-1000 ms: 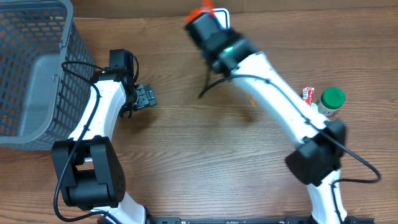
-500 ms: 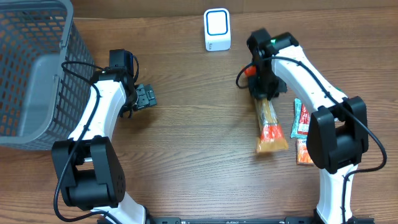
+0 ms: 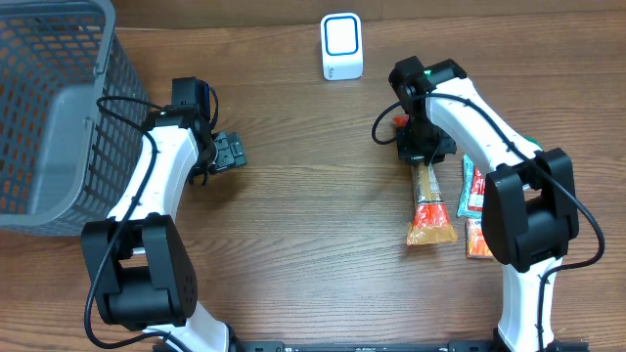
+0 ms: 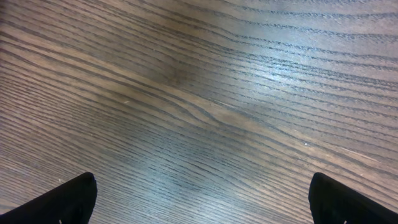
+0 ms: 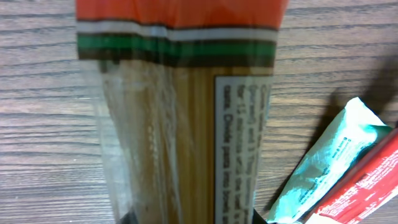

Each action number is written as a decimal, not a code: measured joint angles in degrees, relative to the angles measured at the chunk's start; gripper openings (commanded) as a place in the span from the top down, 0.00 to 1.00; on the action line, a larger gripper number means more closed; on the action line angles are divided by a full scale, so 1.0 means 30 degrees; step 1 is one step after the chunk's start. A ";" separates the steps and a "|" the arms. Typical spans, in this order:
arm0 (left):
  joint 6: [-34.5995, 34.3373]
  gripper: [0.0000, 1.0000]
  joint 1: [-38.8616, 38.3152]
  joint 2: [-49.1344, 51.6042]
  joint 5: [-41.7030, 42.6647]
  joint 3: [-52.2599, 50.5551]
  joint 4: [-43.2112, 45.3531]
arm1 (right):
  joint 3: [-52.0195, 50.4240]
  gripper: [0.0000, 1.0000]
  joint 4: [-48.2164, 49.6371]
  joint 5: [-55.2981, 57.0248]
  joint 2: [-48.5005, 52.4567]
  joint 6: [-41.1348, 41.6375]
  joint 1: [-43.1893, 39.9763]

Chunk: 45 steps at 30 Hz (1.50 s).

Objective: Scan the item barcode
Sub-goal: 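Carry the pasta package right and lower it beside the other items, then release the pasta package and raise the right gripper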

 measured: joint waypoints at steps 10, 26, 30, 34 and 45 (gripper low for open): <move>0.0000 0.00 0.0000 0.0000 0.0000 0.0000 0.0007 | 0.0000 0.30 -0.0342 0.0160 -0.0022 -0.0036 0.0000; 0.0000 0.00 0.0000 0.0000 0.0000 0.0000 0.0000 | -0.0044 0.83 0.1435 -0.3504 -0.0022 0.0124 0.0780; 0.0000 0.00 0.0000 0.0000 0.0000 0.0000 0.0007 | -0.0692 0.83 0.3228 -0.3745 -0.0022 0.0357 0.1559; 0.0000 0.00 0.0000 0.0000 0.0000 0.0000 0.0007 | -0.2025 0.83 0.4488 -0.3832 -0.0022 0.0466 0.2004; 0.0000 0.00 0.0000 0.0000 0.0000 0.0000 0.0000 | -0.4131 0.83 0.2732 -0.1151 -0.0138 0.0546 0.1275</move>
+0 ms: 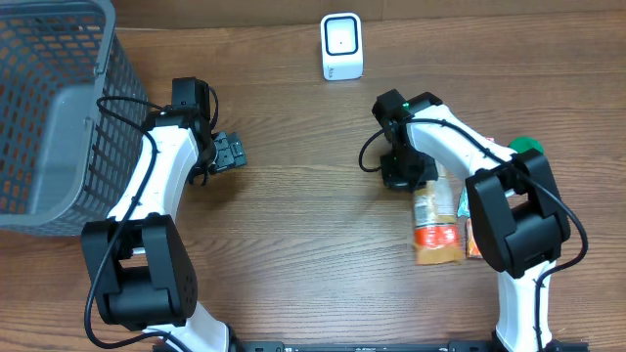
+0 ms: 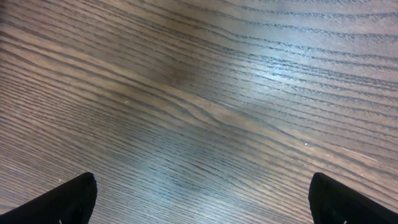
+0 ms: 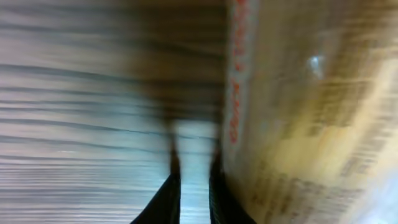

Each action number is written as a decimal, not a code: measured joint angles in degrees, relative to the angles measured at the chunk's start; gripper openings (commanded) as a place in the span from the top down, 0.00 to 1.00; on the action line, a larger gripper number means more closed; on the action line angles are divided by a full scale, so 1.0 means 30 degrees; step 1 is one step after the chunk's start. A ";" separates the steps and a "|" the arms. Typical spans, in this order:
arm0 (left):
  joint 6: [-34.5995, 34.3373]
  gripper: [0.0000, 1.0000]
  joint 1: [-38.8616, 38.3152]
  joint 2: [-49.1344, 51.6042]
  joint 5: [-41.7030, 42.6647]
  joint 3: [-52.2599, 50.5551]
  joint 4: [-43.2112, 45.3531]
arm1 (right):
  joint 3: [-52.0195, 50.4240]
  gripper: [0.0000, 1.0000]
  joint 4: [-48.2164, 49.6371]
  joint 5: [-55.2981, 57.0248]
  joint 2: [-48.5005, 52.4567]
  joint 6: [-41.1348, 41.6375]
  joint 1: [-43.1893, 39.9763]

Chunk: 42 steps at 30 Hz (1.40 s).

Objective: Scan the item barcode
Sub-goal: 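Release the pasta package and raise the right gripper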

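Note:
A long clear packet of spaghetti [image 1: 433,220] with an orange end lies right of centre, its printed label up. My right gripper [image 1: 401,172] is at its upper end. In the blurred right wrist view the fingers [image 3: 166,196] stand almost together on a thin pale strip, and the packet [image 3: 298,124] fills the right side. The white barcode scanner [image 1: 341,46] stands at the back middle. Over bare wood at the left, my left gripper [image 1: 230,152] is open and holds nothing, its tips wide apart in its wrist view [image 2: 202,190].
A grey mesh basket [image 1: 49,108] fills the back left corner. More snack packets, red-and-teal [image 1: 470,198] and orange [image 1: 476,242], lie beside the spaghetti at the right, with a green object [image 1: 528,146] behind the right arm.
My right gripper has shifted left and slightly forward. The spaghetti packet has moved with it, lying a little nearer the front and turned label-up. The left arm has not moved.

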 measured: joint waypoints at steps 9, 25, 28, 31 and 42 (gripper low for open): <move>0.0000 0.00 0.0000 0.0000 0.0000 0.0000 0.0007 | -0.0138 0.83 -0.0663 0.1566 0.0000 -0.0073 -0.0867; 0.0000 0.00 0.0000 0.0000 0.0000 0.0000 0.0000 | -0.0080 0.63 -0.0226 0.1384 -0.3126 -0.0051 -0.0816; 0.0000 0.00 0.0000 0.0000 0.0000 0.0000 0.0007 | 0.0095 0.25 0.0335 0.1173 -0.4313 0.0058 -0.1100; 0.0000 0.00 0.0000 0.0000 0.0000 0.0000 0.0000 | 0.0182 0.00 0.0393 0.1137 -0.4699 -0.0015 -0.1632; 0.0000 0.00 0.0000 0.0000 0.0000 0.0000 0.0000 | 0.0175 0.00 0.0532 0.1100 -0.4685 -0.0066 -0.2521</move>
